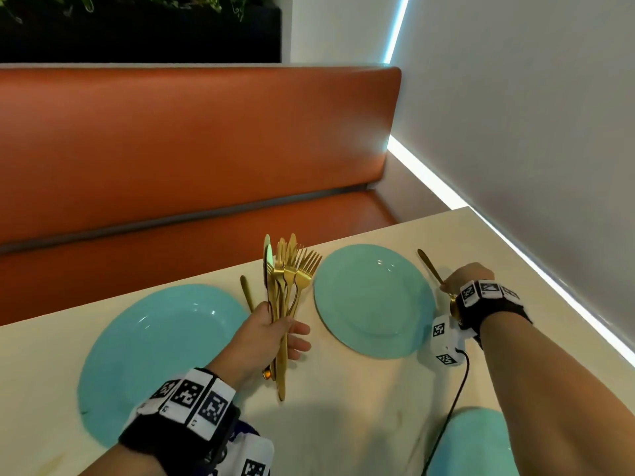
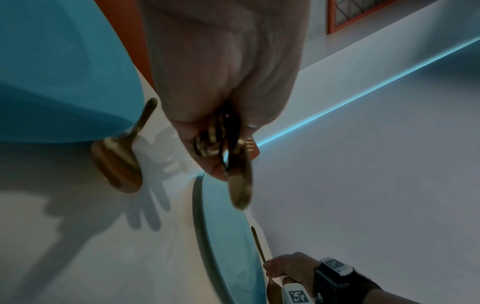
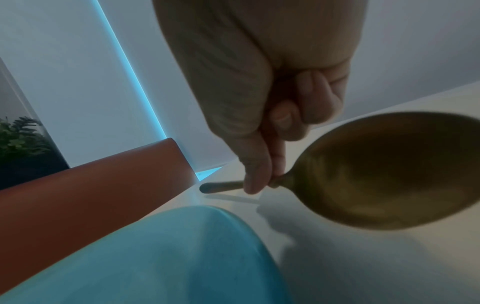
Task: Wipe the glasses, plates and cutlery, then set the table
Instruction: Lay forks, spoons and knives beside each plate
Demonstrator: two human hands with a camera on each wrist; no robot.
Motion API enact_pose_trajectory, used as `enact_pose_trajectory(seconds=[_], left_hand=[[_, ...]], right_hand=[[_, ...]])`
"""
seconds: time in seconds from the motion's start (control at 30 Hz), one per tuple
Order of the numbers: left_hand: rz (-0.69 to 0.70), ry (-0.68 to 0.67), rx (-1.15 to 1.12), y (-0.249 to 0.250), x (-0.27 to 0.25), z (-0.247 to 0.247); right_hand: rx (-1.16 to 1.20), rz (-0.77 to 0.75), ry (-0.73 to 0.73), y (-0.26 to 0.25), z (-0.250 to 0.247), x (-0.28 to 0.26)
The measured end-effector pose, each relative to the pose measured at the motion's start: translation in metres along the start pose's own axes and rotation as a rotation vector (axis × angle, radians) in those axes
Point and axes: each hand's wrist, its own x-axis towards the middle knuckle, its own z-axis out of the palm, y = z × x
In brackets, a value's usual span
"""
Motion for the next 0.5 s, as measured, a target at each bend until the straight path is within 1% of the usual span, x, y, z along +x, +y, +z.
enact_pose_trajectory(seconds=[0.1,0.2,0.33,0.5], left_hand=[[-0.006,0.005,-0.015,0.002,0.004,0.0],[-0.013,0.01,-0.013,0.004,0.009,-0.001],[-0.017,0.015,-0.013,0.007,0.014,-0.005],[-0.017,0.019,-0.02,0.003,0.014,-0.01]], right_hand=[[-0.02,-0.008,-0.003,-0.005,0.001,0.008],[-0.099,-0.059,-0.003,-0.013,-0.001,0.009],[-0.313,-0.132,0.042,-0.025,-0.005,0.005],[-0.418,-0.18,0.065,-0.04,-0.003,0.011]])
